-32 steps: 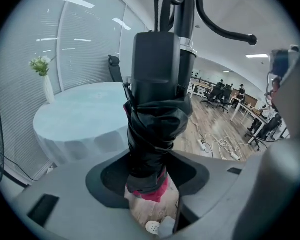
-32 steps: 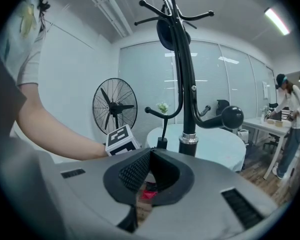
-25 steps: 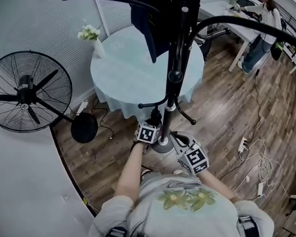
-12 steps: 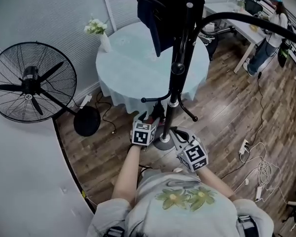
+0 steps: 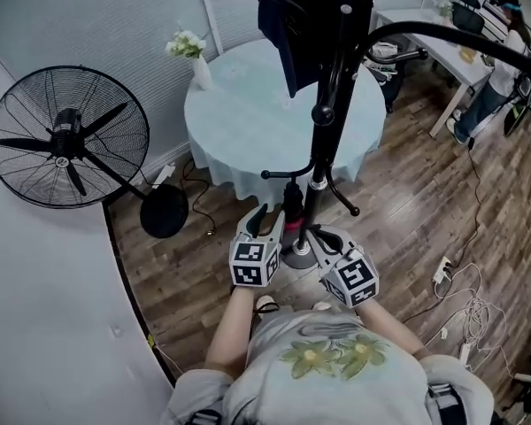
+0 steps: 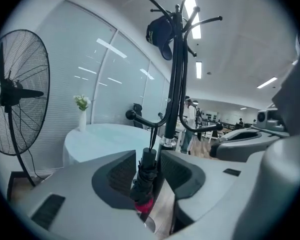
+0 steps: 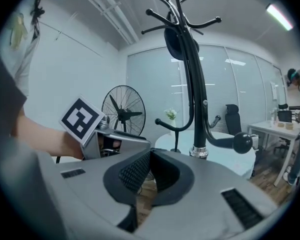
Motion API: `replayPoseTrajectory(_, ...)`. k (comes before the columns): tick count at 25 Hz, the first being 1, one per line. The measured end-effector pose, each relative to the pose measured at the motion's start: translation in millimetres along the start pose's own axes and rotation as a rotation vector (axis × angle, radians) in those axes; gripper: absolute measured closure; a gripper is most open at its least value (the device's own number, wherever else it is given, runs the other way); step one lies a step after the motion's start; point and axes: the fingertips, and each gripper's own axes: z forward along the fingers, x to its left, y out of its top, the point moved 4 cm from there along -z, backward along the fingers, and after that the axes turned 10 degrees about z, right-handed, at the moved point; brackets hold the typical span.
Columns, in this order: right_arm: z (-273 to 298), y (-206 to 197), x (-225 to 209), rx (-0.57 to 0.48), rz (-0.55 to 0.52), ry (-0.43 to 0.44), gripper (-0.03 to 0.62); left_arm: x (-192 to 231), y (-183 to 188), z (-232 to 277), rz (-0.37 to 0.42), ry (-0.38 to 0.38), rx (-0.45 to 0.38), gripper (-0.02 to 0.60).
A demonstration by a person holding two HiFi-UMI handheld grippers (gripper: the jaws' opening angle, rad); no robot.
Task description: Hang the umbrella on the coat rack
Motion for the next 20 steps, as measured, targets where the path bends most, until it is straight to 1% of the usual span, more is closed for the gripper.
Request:
replayPoseTrajectory(3,-4,5,4,-0.024,0.010,0.012,0.591,-5,7,-13,-0.009,0.019,-0.032,0.438)
replayPoseTrajectory(6,-6,8,9,-0.037,0.021,0.027,0.591,-11,9,-25,-0.016,0.039,-0.047,0.518)
replayPoseTrajectory(9,-8,9,13,-0.037,0.023,0.039,0.592,-21,6,-36,-0.016,0.040,-0.053,0.579)
replayPoseTrajectory(12,-10,14,14,-0.041,0.022,0.044,0.592,-25,11,-43,0.003,0.042,-0.068,0.580)
replayPoseTrajectory(14,-11,16,14,-0.045,0.020,0.045,0.592,-27,14,-46,0.034,0.046,-0.067,0.580)
replayPoseTrajectory(20,-13,18,17,-0.047,0.021,0.050,0.594,-41,29,-49,0.137,0.017,-0.058,0.580)
